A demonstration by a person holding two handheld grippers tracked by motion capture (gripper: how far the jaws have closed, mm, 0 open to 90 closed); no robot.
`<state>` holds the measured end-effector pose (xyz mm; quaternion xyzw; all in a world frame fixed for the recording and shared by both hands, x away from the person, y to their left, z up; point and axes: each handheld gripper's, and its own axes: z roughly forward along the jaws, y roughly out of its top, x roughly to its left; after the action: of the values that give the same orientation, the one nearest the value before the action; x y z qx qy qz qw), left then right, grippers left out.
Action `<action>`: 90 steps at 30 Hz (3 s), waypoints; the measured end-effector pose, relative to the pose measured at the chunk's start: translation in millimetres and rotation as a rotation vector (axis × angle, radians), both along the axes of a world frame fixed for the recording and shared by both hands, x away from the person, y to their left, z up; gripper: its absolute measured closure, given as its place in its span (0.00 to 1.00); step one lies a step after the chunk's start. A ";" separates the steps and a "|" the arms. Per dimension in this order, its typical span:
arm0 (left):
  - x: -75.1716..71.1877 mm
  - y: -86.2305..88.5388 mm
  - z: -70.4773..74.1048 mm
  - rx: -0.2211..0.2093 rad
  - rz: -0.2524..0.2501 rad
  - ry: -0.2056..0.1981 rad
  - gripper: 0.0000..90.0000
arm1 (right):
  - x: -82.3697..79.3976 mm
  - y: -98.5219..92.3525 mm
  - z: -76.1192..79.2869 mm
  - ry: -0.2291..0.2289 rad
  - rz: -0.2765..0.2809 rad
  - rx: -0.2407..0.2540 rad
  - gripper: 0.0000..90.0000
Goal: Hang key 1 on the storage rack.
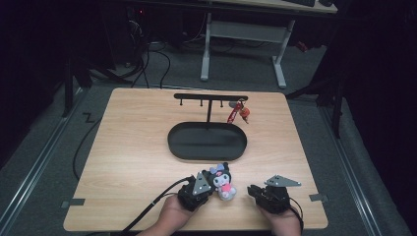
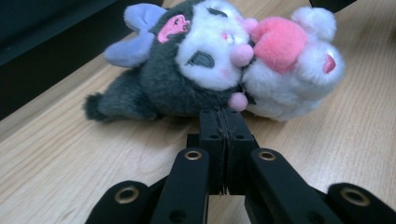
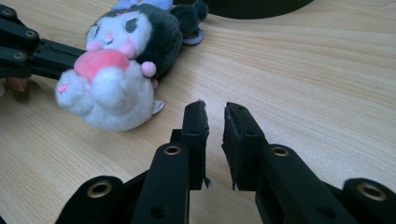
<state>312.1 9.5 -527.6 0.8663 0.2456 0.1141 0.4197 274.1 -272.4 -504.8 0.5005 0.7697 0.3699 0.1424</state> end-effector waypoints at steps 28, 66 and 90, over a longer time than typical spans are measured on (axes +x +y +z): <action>39.6 229.3 10.2 -0.070 0.495 -0.031 0.59 | 4.1 -0.1 -6.7 0.043 -0.051 -0.022 0.74; 40.0 217.6 10.4 -0.022 0.407 -0.105 0.51 | 56.6 108.6 44.9 0.420 0.103 -0.303 0.29; 37.5 216.3 11.0 -0.027 0.390 -0.104 0.51 | 82.1 120.4 24.0 0.578 0.154 -0.418 0.53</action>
<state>349.6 225.9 -516.6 0.7896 0.3884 0.2343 0.4133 356.2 -151.9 -480.8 0.4852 0.8725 0.0572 -0.0101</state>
